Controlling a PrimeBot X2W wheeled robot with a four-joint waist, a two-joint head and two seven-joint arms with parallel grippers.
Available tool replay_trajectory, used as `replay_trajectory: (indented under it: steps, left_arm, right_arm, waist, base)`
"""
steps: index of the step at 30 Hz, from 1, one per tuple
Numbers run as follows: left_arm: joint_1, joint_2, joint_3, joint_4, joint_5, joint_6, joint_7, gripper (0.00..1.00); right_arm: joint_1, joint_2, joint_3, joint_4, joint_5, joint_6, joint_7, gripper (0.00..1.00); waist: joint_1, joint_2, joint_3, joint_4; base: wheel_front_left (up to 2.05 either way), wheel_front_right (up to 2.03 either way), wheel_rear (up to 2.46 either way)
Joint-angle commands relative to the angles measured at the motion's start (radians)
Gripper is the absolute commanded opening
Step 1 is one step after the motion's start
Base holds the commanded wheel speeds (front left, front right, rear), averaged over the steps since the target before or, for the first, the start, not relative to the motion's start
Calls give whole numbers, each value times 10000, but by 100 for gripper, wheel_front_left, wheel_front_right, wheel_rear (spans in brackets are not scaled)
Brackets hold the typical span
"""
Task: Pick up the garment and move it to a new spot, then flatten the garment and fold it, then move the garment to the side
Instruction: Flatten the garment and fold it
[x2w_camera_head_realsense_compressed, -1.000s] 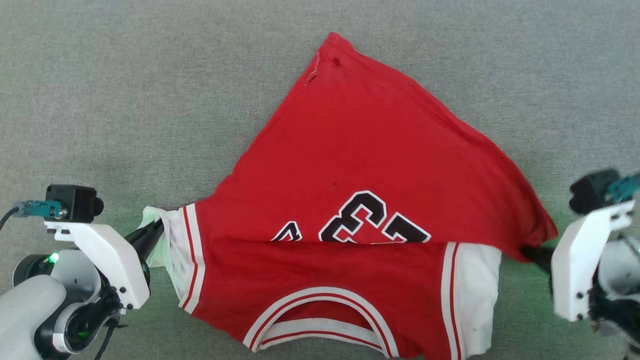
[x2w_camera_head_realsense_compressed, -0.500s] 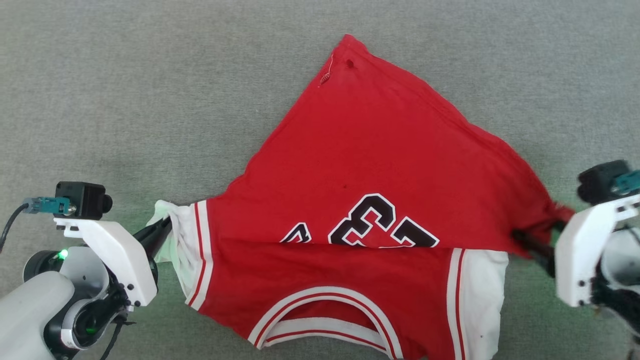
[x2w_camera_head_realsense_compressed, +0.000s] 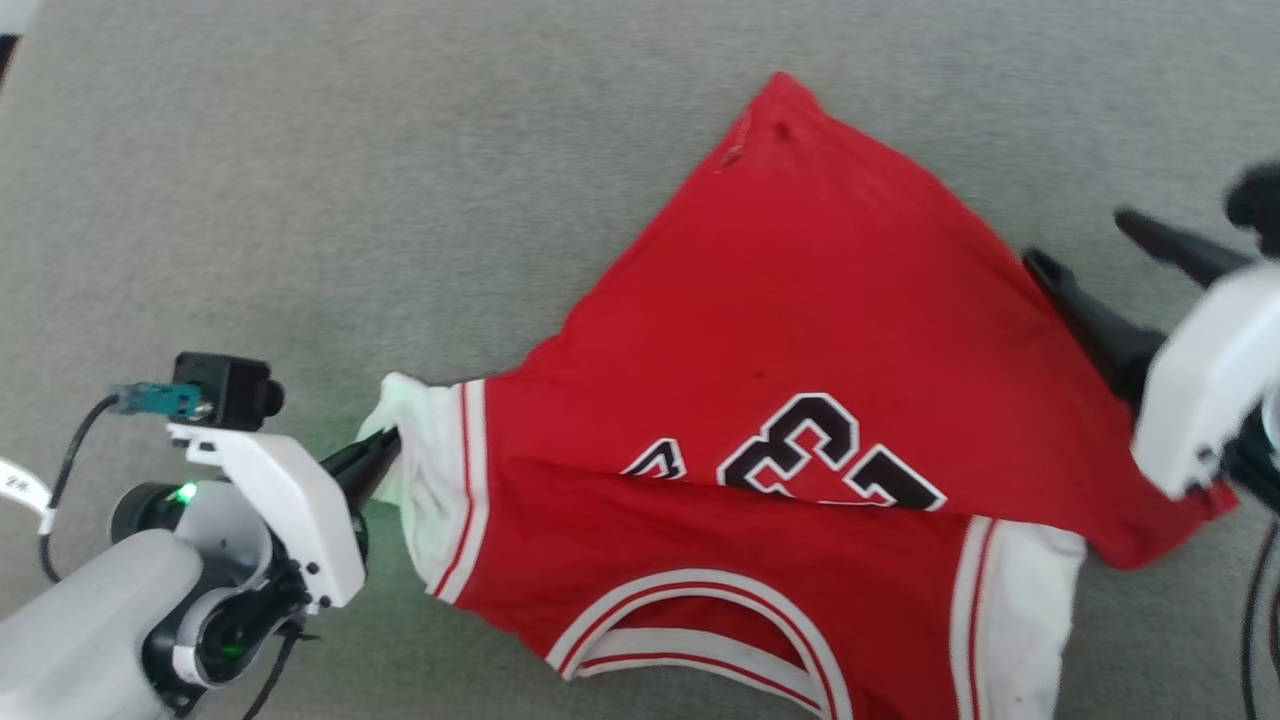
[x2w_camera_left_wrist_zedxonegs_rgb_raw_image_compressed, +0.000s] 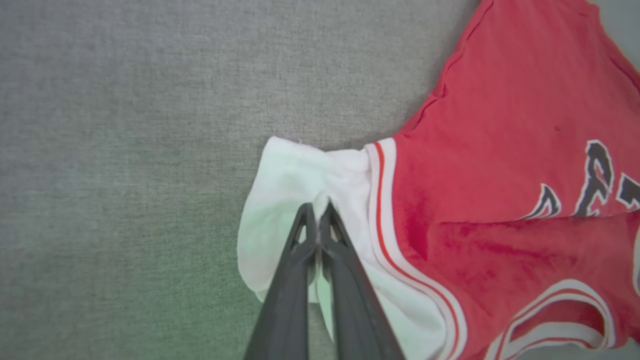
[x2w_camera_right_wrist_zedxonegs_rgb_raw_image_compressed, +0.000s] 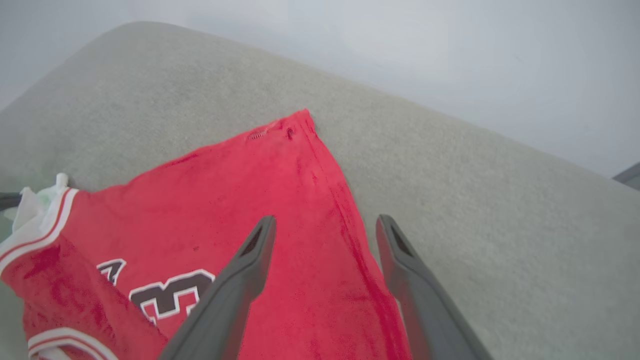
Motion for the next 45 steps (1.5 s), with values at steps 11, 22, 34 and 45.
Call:
replay_trajectory:
  steps: [11,22,34,45]
  left_arm:
    - [-1024,-1320,-455,625,636,-665,327,0]
    - [-1682,-2527,-789,1536,847,-1376,423,0]
    - [-1902,-2849,-745,2537,623,-1874,436,0]
    - [-3447,-1495,-213,2715,773,-1795,1458,0]
  right_arm:
    - [-3869,-778,2173,5524,215,-4,-2069,100]
    - [-6131,-1292,4240,10175,337,-4,-2409,100]
    - [-6337,-1653,6857,12835,1403,-3,-822,0]
    - [-8048,-2086,7295,10999,2347,-14,-2891,0]
  waist:
    - [0,0,407,1861]
    - [0,0,808,3208]
    - [0,0,829,3309]
    - [0,0,152,1970]
  base:
    - [0,0,0]
    - [0,0,0]
    - [0,0,0]
    - [0,0,0]
